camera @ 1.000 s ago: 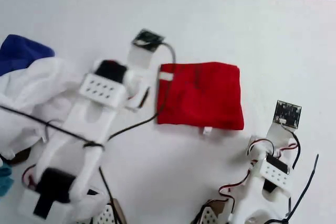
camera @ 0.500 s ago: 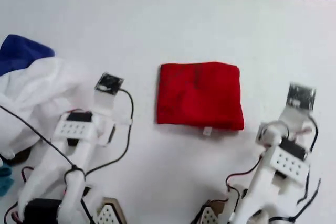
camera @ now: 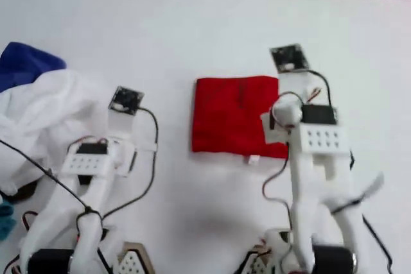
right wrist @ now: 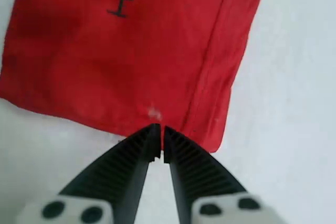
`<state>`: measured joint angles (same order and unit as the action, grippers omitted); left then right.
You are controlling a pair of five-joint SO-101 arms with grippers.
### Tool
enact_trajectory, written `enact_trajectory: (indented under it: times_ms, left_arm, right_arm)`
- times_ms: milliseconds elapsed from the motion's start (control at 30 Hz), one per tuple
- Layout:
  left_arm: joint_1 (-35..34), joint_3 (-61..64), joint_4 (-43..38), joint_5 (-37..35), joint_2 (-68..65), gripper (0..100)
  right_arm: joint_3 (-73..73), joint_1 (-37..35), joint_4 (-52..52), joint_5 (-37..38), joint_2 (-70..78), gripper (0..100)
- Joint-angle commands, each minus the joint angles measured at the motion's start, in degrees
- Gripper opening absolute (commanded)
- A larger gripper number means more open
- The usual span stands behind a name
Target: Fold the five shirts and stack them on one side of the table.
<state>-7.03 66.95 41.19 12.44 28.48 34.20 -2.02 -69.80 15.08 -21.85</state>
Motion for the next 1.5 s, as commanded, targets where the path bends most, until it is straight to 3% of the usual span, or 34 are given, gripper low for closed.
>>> enact_trajectory:
  times_ms: [0,500,700,1067,1467]
  left_arm:
    - [-0.4,0.2,-1.1,0.7,1.2,3]
    - [-0.4,0.4,-1.1,0.4,1.2,3]
    - [-0.4,0.5,-1.1,0.4,1.2,3]
    - [-0.4,0.6,-1.8,0.4,1.2,3]
    - [-0.4,0.6,-1.8,0.4,1.2,3]
  right_arm:
    - [-2.5,-0.3,-2.9,-0.2,6.1,2.0]
    - [-2.1,0.7,-6.6,0.3,7.1,1.9]
    - [-14.1,0.9,-15.9,0.1,0.9,1.9]
    - [-9.4,1.0,-4.6,0.3,6.6,1.9]
    - [-8.7,1.0,-7.5,0.3,20.5,1.9]
